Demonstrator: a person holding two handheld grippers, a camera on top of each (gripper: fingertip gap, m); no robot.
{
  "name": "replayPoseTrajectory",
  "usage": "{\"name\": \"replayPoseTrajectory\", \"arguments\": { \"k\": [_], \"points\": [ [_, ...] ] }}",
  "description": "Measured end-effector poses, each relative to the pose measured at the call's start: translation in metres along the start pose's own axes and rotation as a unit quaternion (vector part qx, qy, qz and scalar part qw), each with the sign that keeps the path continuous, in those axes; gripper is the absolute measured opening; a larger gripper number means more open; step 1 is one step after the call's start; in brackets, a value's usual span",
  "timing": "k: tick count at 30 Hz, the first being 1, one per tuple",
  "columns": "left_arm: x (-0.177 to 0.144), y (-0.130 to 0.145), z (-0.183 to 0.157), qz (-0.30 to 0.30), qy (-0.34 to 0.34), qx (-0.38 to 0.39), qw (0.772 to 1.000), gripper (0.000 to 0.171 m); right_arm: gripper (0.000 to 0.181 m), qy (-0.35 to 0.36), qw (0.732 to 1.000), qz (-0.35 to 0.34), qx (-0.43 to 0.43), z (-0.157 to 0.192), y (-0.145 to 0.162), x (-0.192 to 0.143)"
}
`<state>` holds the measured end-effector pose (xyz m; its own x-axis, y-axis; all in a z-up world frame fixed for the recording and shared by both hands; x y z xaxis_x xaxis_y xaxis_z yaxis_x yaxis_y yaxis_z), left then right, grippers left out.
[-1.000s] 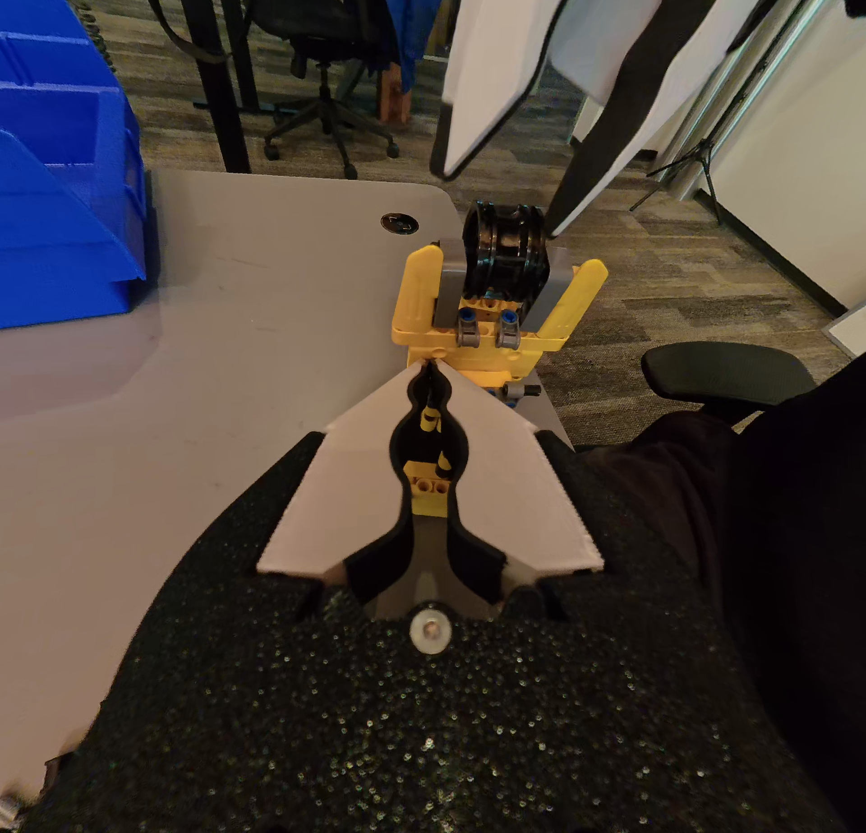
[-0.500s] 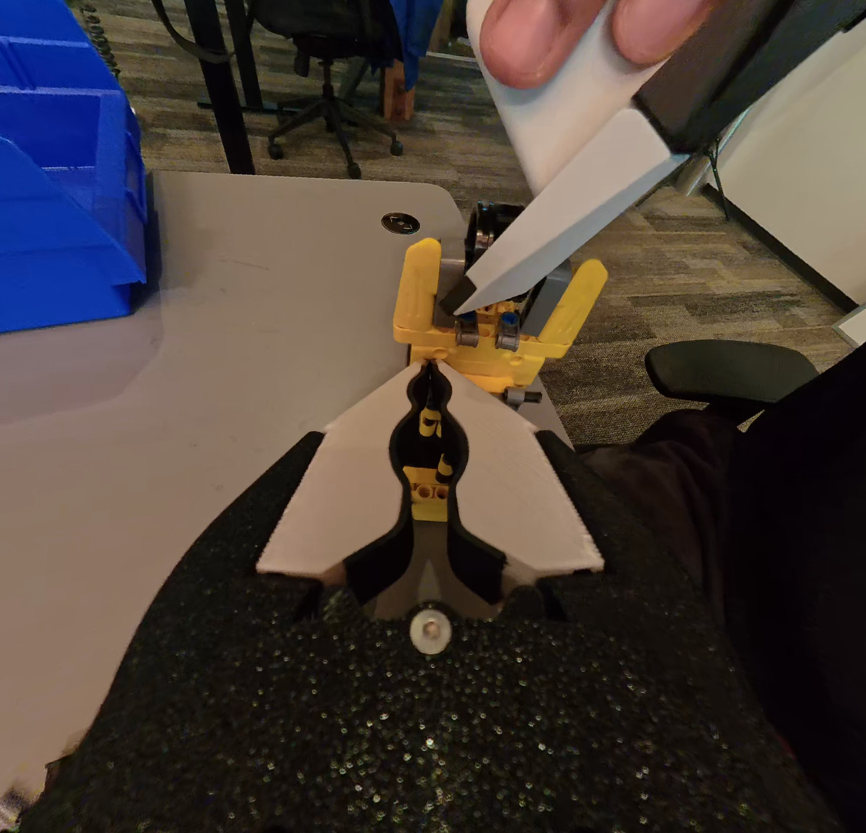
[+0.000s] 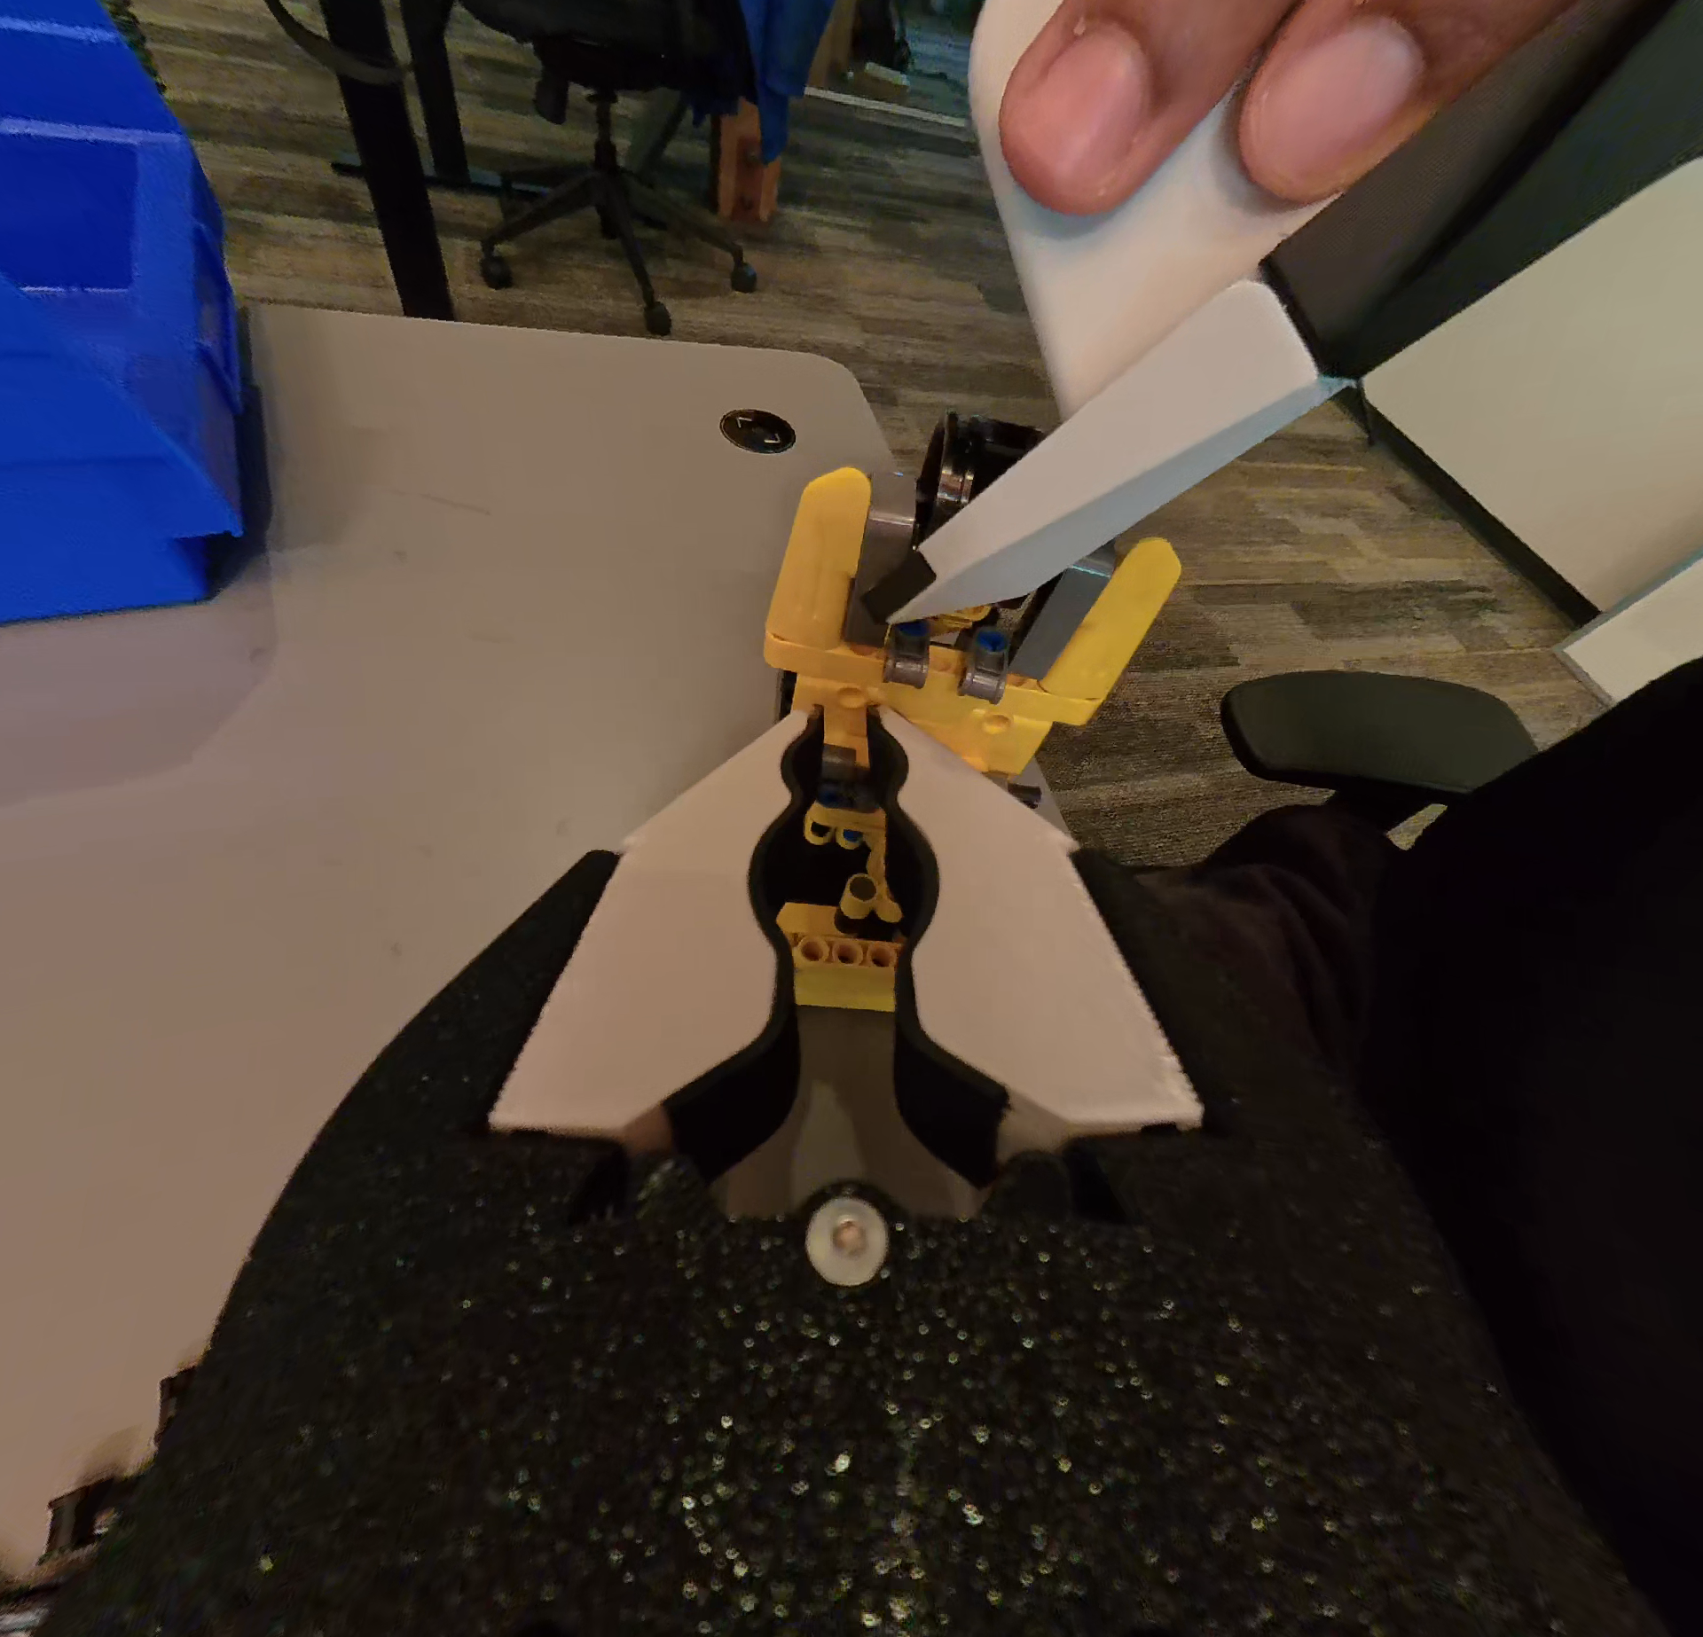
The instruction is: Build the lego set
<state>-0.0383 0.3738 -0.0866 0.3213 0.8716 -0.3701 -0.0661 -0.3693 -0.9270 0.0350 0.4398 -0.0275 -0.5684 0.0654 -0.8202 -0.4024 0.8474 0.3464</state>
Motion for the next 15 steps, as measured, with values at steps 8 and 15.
{"name": "replayPoseTrajectory", "arguments": {
  "k": [8, 15],
  "points": [
    [0.0032, -0.0013, -0.0027, 0.002, -0.002, 0.008, 1.000, 0.008, 0.034, -0.003, 1.000, -0.004, -0.029, 0.0013, 0.0001, -0.0023],
    [0.0040, 0.0002, 0.0001, 0.003, -0.013, 0.006, 1.000, 0.007, 0.034, 0.015, 0.999, 0.010, -0.042, 0.0025, 0.0024, 0.0016]
  ]
}}
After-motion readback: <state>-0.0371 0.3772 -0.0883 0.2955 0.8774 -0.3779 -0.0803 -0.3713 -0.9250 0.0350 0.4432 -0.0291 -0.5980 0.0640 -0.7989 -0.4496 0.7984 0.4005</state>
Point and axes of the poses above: each gripper's, where its closed fingertips meet, x out along the fingers, y out of its underside, z = x × y across the jaws, the point moved 8 cm from there along -x, back along the fingers, and after that the axes turned 9 degrees about x, right-handed, at the moved point
